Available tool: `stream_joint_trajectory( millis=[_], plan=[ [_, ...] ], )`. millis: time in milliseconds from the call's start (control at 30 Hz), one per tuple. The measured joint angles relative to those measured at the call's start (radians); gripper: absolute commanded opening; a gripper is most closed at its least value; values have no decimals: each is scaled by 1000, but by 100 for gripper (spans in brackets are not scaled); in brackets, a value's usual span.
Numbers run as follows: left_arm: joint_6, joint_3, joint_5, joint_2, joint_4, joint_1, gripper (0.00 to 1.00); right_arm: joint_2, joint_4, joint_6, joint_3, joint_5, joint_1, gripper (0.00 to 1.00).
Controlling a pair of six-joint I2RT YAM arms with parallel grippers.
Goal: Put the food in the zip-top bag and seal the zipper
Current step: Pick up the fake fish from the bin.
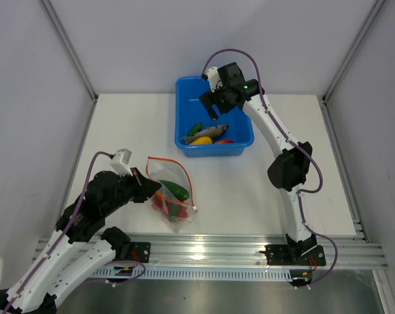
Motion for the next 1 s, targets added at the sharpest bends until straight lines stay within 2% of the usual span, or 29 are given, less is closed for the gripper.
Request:
stream_joint_trajectory(
  millis=[167, 333, 733, 1000],
  plan=[
    [6, -27, -6, 16, 30, 0, 1, 98, -24, -142, 53, -102, -22, 96],
    [9, -56, -8, 36, 60, 0, 1, 175, -26, -217, 61, -193, -32, 95],
    [9, -90, -9, 60, 92, 0, 1, 303, -56, -240, 61, -367, -98, 94],
    [7, -97, -9, 49, 93, 0, 1, 321, -52, -227, 61, -388, -109, 85]
  ],
)
